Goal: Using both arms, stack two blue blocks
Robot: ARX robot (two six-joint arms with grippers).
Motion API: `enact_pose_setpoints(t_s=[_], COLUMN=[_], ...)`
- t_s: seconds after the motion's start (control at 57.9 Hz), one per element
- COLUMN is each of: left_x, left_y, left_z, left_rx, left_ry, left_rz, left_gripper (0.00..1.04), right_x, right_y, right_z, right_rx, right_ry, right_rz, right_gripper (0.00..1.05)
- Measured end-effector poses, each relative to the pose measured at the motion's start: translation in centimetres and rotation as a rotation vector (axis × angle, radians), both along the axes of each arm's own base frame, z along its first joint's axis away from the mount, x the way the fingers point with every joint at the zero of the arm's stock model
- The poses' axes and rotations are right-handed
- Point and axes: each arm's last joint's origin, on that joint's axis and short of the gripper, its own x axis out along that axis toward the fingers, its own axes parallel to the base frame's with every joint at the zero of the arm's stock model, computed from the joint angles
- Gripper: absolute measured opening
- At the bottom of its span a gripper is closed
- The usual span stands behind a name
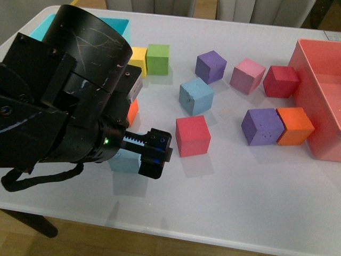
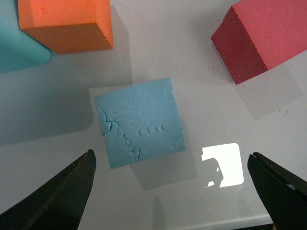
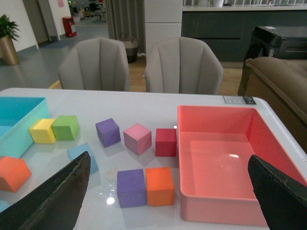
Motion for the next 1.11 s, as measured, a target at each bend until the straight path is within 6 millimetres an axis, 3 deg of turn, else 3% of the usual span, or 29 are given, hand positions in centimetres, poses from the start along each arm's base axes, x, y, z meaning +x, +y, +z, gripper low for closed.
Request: enact_pose_setpoints(t_s=[0.173, 0.432, 1.106], left_x=[1.3, 3.0, 3.2], left_y=[-0.3, 0.9, 0.3], left_z=[-0.6, -2.3, -5.4], left_rx=[0.017, 0.062, 0.101], left_ry=[-0.002, 0.029, 0.098], left_rz=[0.020, 0.060, 0.047], left_gripper=[0.96, 0.96, 0.96], right_x=[0.0, 0.0, 0.0], right_y=[0.0, 0.0, 0.0], right_z=[0.0, 0.0, 0.0], right_rx=[0.000, 0.000, 0.000], right_ry=[0.000, 0.000, 0.000], right_rz=[0.000, 0.000, 0.000], right_gripper=[0.96, 0.96, 0.96])
